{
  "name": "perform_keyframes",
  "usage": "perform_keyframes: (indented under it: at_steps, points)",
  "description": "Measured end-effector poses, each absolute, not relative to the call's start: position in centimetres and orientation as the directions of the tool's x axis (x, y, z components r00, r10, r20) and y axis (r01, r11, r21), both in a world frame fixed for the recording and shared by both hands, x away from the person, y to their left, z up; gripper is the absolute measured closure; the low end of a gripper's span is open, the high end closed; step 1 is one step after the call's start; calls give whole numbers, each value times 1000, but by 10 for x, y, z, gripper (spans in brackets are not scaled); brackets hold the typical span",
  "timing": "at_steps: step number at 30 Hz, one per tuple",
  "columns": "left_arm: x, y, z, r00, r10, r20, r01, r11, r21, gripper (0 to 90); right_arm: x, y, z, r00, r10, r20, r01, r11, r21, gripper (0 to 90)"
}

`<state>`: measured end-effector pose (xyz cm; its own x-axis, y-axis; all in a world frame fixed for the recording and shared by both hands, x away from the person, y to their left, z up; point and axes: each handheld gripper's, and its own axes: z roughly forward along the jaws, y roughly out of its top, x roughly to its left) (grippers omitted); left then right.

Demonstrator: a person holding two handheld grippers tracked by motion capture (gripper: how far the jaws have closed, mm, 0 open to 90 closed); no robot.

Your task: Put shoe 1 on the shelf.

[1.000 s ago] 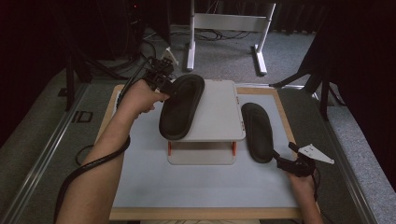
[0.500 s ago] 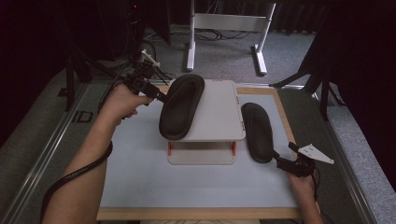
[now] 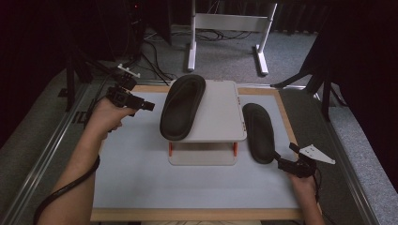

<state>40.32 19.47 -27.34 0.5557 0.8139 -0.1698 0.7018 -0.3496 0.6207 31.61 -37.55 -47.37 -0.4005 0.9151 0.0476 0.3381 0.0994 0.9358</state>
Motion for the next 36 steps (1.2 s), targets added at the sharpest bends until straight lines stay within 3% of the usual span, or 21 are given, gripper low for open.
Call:
perform_keyframes:
  at_steps: [10,19,36]
  points:
    - [390,217,-303,541,812,-217,694,-285,661,395,316,-375,-474,-399,916,47,338,99,936,130]
    - [375,236,-342,505,832,-228,675,-217,706,259,316,-376,-474,-402,914,51,340,98,935,130]
    - [344,249,-420,485,857,-175,587,-170,791,173,317,-374,-474,-406,913,40,339,110,934,130]
